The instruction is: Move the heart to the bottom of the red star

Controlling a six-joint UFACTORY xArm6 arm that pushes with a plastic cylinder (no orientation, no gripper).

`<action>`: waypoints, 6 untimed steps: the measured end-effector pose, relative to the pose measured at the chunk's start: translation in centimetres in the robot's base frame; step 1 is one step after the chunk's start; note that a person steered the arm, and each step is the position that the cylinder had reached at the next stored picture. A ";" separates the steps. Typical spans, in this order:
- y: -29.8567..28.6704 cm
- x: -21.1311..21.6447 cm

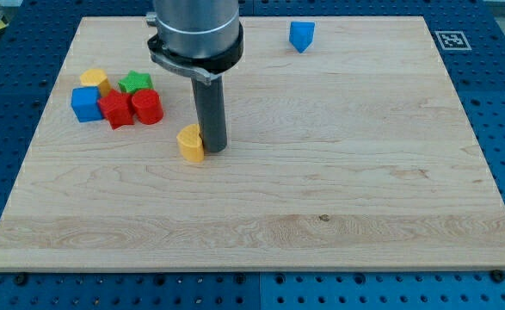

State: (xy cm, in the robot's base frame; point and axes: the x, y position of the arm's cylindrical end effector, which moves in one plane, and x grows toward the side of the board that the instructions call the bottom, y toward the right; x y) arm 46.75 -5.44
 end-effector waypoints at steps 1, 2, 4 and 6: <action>0.4 0.5; -3.9 1.6; -12.0 1.7; -7.6 4.0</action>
